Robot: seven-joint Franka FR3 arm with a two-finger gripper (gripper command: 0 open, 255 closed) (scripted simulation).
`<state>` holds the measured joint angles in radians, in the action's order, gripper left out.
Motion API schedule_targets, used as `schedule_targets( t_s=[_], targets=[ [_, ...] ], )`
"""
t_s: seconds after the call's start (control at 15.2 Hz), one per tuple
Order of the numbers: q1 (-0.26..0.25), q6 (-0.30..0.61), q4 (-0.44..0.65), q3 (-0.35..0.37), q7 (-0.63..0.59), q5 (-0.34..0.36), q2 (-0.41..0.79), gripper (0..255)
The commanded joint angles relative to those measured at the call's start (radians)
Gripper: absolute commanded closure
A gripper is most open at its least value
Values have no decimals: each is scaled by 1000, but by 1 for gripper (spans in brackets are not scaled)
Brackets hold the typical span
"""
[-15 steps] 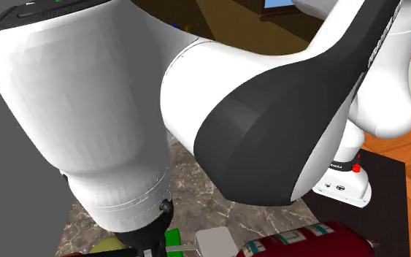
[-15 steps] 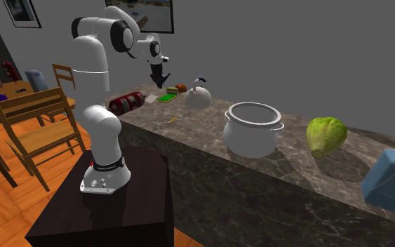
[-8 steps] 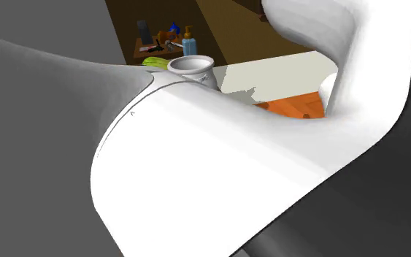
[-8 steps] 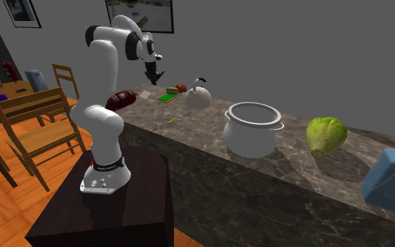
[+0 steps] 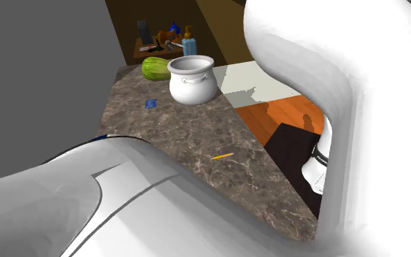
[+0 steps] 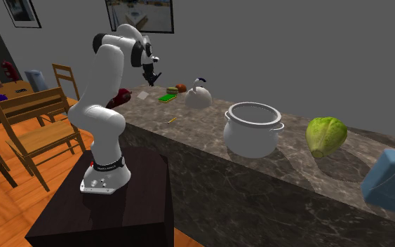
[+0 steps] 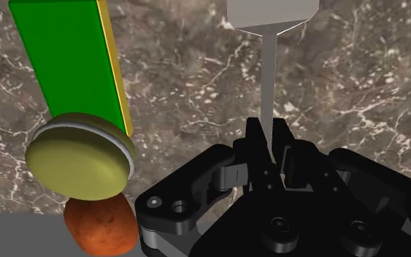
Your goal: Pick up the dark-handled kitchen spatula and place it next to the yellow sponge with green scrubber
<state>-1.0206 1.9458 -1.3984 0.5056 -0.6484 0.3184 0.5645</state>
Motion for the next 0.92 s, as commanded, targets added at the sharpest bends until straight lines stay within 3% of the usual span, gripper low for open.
schedule_targets(
  t_s=[0.0,0.86],
  targets=[
    [3,27,-24,-2,-3,4,3,255],
    [2,132,-92,-18,-24,30,45,255]
  ],
)
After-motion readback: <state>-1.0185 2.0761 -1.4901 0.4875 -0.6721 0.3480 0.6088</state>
